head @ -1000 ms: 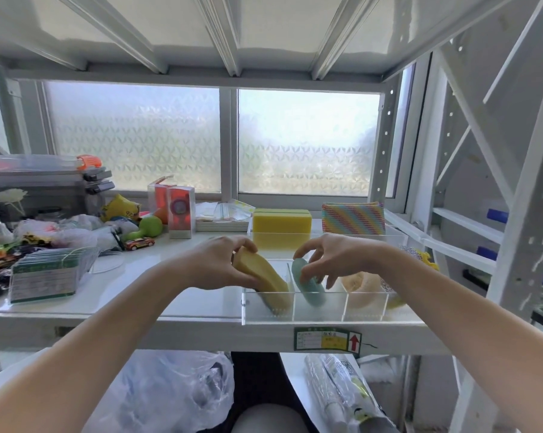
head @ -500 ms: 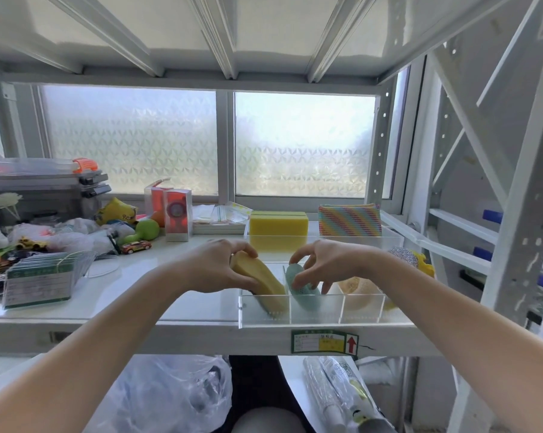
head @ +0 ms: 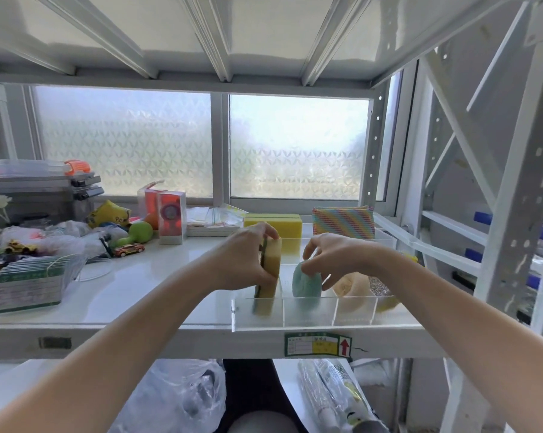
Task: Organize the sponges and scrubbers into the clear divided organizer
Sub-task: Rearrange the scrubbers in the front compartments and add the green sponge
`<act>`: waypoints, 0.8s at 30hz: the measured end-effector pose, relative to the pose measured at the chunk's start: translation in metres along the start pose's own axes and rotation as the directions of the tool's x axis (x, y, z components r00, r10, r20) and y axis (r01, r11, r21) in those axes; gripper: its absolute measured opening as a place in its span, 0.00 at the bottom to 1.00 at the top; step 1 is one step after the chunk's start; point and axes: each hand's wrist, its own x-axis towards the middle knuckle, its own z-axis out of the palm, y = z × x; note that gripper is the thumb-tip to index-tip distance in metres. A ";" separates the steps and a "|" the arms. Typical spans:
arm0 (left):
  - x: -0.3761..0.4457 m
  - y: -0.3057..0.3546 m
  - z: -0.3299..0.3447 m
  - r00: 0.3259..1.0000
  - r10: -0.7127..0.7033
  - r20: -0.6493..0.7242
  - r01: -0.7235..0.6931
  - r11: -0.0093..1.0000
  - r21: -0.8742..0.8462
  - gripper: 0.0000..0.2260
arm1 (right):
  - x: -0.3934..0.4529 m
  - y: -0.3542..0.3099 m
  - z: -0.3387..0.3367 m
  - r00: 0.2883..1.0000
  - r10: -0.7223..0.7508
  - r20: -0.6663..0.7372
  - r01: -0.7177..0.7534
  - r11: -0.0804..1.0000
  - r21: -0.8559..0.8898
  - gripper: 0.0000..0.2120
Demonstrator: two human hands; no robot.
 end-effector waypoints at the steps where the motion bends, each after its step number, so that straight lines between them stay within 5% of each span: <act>1: 0.002 0.002 0.002 1.000 0.011 0.023 -0.012 0.999 0.039 0.30 | -0.001 0.000 -0.001 1.000 0.001 -0.028 -0.002 0.999 -0.042 0.18; 8: 0.010 0.005 0.011 0.990 0.053 0.132 -0.071 0.988 0.134 0.26 | 0.002 0.006 -0.004 0.990 0.051 -0.131 -0.075 0.981 -0.178 0.17; 24: 0.006 -0.003 0.019 0.990 0.035 0.137 -0.038 0.999 0.020 0.31 | 0.006 0.008 0.001 0.983 0.032 -0.183 -0.051 0.994 -0.095 0.14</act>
